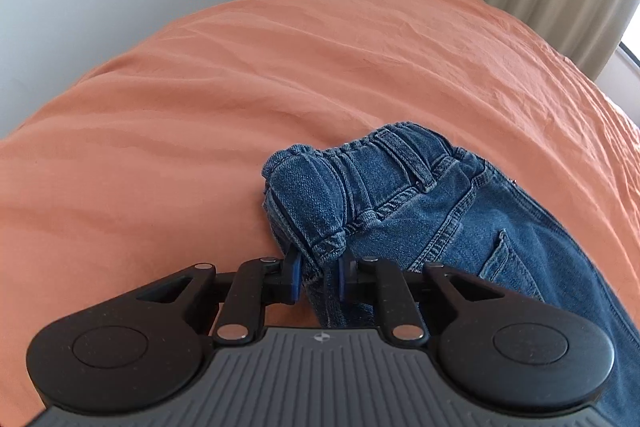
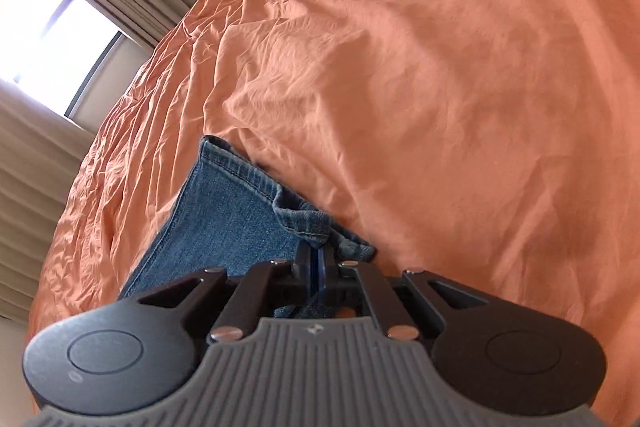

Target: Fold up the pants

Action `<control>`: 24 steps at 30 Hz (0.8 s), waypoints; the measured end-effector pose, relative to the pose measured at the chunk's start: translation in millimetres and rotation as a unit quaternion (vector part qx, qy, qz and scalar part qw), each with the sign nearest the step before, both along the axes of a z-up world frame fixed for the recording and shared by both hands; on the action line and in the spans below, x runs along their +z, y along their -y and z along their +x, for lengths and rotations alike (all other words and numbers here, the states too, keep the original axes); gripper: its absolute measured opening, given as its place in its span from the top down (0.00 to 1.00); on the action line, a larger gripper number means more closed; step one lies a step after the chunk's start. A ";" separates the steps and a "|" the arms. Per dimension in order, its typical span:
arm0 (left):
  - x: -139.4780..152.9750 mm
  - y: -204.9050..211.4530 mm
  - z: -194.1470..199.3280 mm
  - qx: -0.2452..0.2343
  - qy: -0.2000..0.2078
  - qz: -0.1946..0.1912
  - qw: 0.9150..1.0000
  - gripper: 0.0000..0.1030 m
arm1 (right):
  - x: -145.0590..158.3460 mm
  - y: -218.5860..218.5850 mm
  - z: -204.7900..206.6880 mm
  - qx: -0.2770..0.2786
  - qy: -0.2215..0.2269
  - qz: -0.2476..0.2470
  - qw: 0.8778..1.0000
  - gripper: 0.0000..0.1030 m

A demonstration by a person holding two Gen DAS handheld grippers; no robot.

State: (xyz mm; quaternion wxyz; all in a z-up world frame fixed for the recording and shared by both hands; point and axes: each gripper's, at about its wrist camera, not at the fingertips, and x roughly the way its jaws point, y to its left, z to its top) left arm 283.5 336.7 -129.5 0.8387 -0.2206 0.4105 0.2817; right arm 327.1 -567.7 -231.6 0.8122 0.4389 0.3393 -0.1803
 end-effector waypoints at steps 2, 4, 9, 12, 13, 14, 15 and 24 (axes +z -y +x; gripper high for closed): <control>1.6 2.2 0.6 -0.014 -0.010 0.003 1.000 0.77 | 1.1 3.0 -4.9 -0.004 0.010 0.025 1.000 0.82; 6.4 5.0 -2.6 -0.045 -0.016 0.007 0.999 0.69 | 4.8 0.5 -10.8 0.008 0.028 0.040 0.999 0.64; 31.0 21.1 -30.5 -0.101 0.007 0.046 0.994 0.46 | 0.2 -17.5 -20.1 0.033 0.034 0.060 0.997 0.62; 49.2 48.4 -45.1 -0.171 0.012 0.065 0.983 0.46 | 0.1 -35.5 -19.7 0.059 0.033 0.053 0.996 0.64; 55.0 59.9 -49.9 -0.198 0.015 0.069 0.978 0.46 | 2.2 -41.9 -18.7 0.069 0.033 0.049 0.996 0.64; 59.7 71.8 -55.5 -0.223 0.018 0.073 0.972 0.47 | 5.2 -50.3 -17.4 0.084 0.031 0.042 0.995 0.64; 63.9 86.2 -61.4 -0.252 0.020 0.078 0.964 0.47 | 9.9 -60.8 -16.1 0.104 0.029 0.029 0.994 0.64; 36.3 206.0 -96.0 -0.448 -0.036 0.096 0.888 0.47 | 55.7 -169.4 -7.3 0.278 0.034 -0.052 0.959 0.64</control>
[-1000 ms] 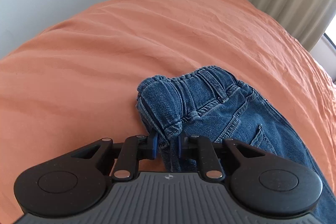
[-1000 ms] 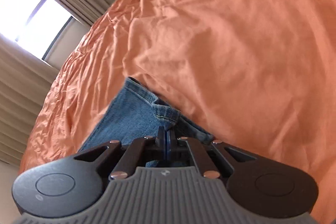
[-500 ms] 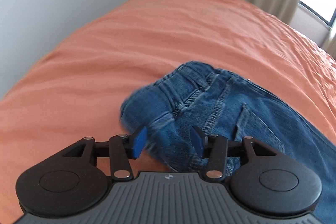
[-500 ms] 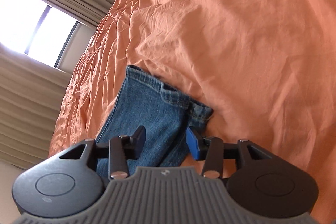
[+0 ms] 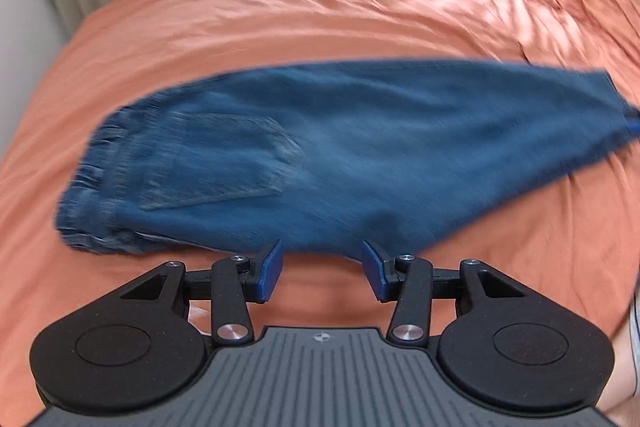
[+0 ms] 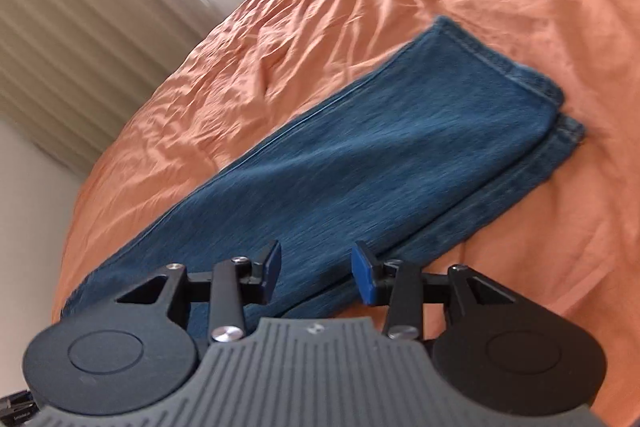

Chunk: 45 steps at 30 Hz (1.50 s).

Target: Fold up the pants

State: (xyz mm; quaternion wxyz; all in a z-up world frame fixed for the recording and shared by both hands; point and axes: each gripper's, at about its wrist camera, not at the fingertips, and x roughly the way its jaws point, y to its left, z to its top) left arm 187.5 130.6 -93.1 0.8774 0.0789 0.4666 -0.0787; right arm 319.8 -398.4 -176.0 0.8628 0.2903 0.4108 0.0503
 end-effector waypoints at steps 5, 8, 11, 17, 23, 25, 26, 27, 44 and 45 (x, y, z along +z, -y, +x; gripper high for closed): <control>-42.7 27.7 6.7 0.002 -0.044 -0.014 0.999 0.45 | 8.9 -60.1 -4.9 0.086 -0.001 -0.044 0.995 0.64; -59.3 29.7 15.7 0.045 -0.040 -0.039 0.997 0.45 | -0.7 -94.7 -3.0 0.137 -0.037 -0.091 0.986 0.64; -61.6 25.2 23.2 0.089 -0.021 -0.084 0.992 0.43 | -16.6 -120.9 -2.6 0.179 -0.066 -0.124 0.974 0.64; -43.8 27.4 39.0 0.113 0.008 -0.094 0.989 0.37 | -17.5 -165.8 1.3 0.236 -0.026 -0.147 0.960 0.64; -57.1 30.1 61.6 0.142 -0.046 -0.079 0.986 0.34 | -20.4 -205.3 12.3 0.268 -0.019 -0.171 0.948 0.64; -67.3 32.4 61.8 0.158 -0.062 -0.069 0.983 0.34 | -21.8 -208.5 13.1 0.266 -0.017 -0.172 0.948 0.64; -71.4 34.3 60.0 0.165 -0.058 -0.066 0.982 0.34 | -22.9 -207.0 13.8 0.263 -0.014 -0.168 0.950 0.65; -74.7 35.6 58.2 0.173 -0.048 -0.063 0.982 0.34 | -22.6 -203.1 12.7 0.258 -0.011 -0.162 0.952 0.65; -83.2 36.7 47.2 0.155 -0.093 -0.038 0.983 0.87 | 17.6 18.2 -19.4 -0.022 -0.033 -0.105 0.994 0.65; -81.5 38.6 47.5 0.150 -0.101 -0.034 0.983 0.87 | 18.4 38.0 -22.7 -0.049 -0.036 -0.090 0.994 0.65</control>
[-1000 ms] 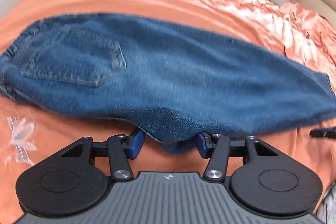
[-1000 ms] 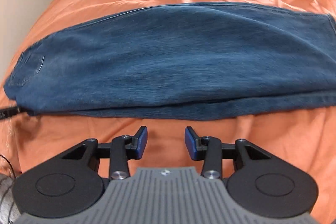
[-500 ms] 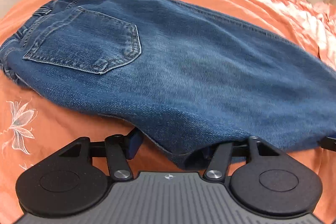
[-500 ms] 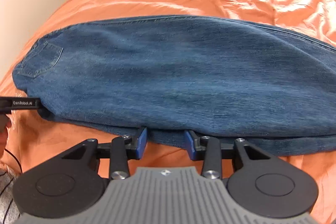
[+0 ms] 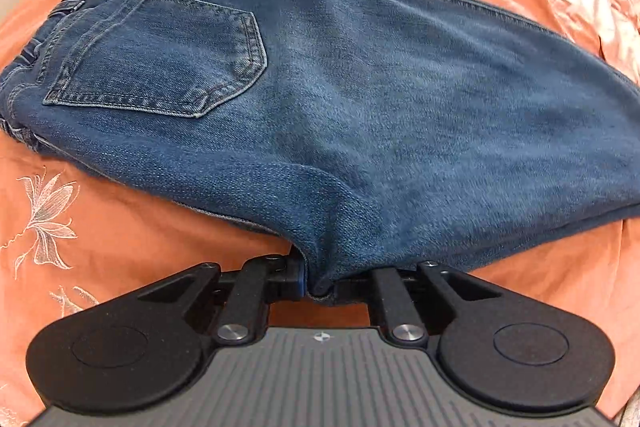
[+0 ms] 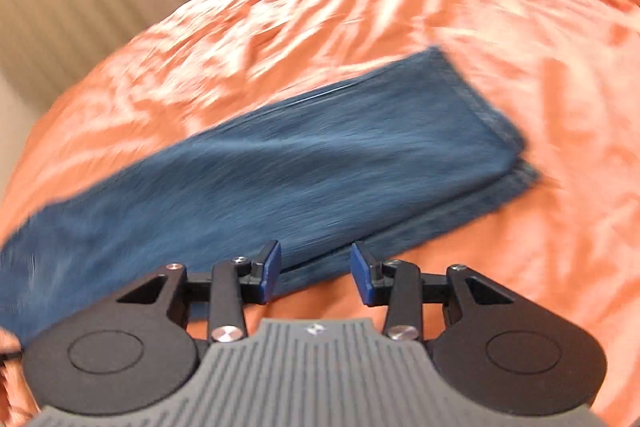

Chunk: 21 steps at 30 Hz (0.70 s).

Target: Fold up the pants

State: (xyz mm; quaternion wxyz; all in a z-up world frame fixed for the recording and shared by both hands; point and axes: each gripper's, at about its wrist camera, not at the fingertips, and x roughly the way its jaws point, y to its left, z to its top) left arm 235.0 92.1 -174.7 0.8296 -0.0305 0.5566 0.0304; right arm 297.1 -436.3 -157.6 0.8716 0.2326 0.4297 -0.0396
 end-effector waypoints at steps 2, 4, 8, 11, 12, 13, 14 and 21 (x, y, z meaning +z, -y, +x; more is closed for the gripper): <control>6.5 0.7 -2.2 -0.007 -0.011 0.003 1.000 0.84 | 1.1 32.2 -5.1 -0.040 0.004 0.026 0.999 0.64; 12.4 2.0 -6.3 -0.017 -0.016 0.010 1.000 0.83 | 0.1 61.1 -8.1 -0.073 0.009 0.053 0.996 0.64; 21.2 13.1 -17.8 -0.045 -0.044 0.046 0.997 0.83 | -9.6 109.4 -7.9 -0.133 0.026 0.107 0.985 0.65; 37.1 14.7 -31.0 -0.058 -0.020 0.039 0.997 0.83 | -24.5 129.4 -2.8 -0.156 0.034 0.142 0.977 0.65; 43.1 14.7 -33.7 -0.058 -0.010 0.030 0.998 0.83 | -32.0 132.2 2.1 -0.160 0.033 0.150 0.975 0.65; 48.8 15.1 -34.9 -0.057 -0.001 0.025 0.998 0.83 | -39.1 134.1 6.9 -0.160 0.031 0.154 0.974 0.66; 54.0 17.2 -34.2 -0.058 0.012 0.024 0.998 0.83 | -46.2 135.4 11.9 -0.163 0.029 0.157 0.974 0.68; 56.3 26.4 -14.6 -0.065 0.055 0.041 0.996 0.83 | -83.8 145.8 29.3 -0.181 0.026 0.210 0.961 0.94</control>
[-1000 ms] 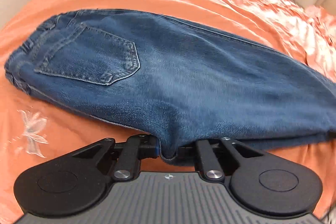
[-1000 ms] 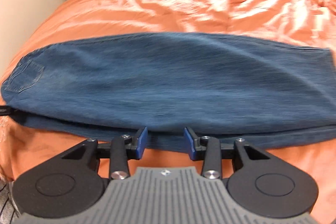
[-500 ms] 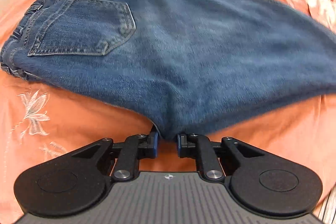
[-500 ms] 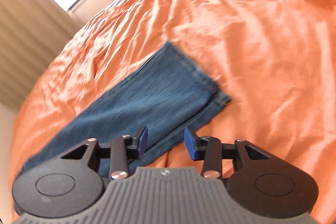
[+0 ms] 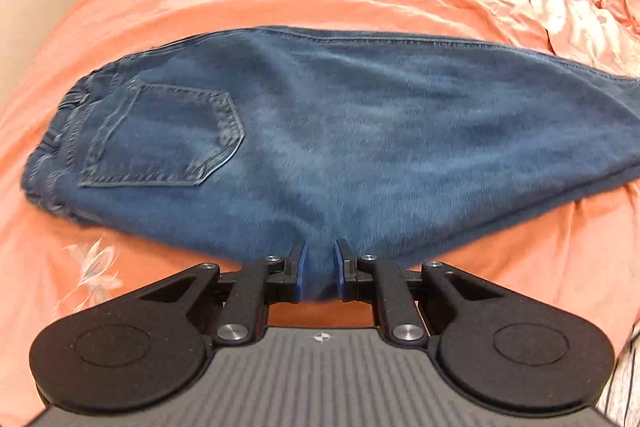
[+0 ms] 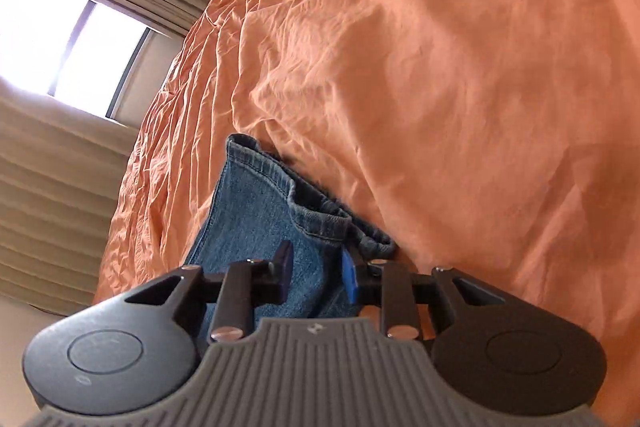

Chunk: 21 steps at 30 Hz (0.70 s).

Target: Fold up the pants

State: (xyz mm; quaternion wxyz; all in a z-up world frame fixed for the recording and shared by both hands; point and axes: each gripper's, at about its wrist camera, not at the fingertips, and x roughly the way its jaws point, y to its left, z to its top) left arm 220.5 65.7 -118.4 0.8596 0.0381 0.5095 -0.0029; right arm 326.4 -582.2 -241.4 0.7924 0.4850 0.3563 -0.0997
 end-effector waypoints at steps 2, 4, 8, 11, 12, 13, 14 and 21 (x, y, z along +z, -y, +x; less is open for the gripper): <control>-12.2 0.7 10.9 0.000 -0.011 0.006 1.000 0.83 | 3.9 -2.2 -0.9 0.009 0.001 -0.010 1.000 1.00; -24.2 4.0 16.3 -0.005 -0.034 0.027 0.999 0.88 | 16.0 -2.7 -8.4 0.017 0.024 -0.017 0.999 1.00; -45.6 6.5 20.7 -0.016 -0.083 0.071 0.994 0.89 | 26.2 -2.7 -14.3 0.033 0.019 -0.046 0.998 1.00; -52.8 6.5 22.7 -0.020 -0.099 0.096 0.990 0.93 | 4.2 3.5 -15.5 0.016 -0.015 -0.028 0.999 1.00; -56.7 6.3 24.4 -0.016 -0.110 0.118 0.987 0.96 | -3.2 4.6 -15.5 0.011 -0.021 -0.019 1.000 1.00; -60.5 5.0 24.3 -0.019 -0.114 0.136 0.984 0.96 | -8.0 4.7 -15.2 0.008 -0.022 -0.014 1.000 1.00; -61.2 3.4 23.5 -0.023 -0.112 0.136 0.984 0.96 | -10.3 4.1 -15.0 0.007 -0.021 -0.014 1.000 1.00; -28.8 1.6 11.3 -0.047 -0.078 0.096 0.991 0.91 | 2.9 3.7 -32.2 0.023 -0.002 -0.005 1.000 0.54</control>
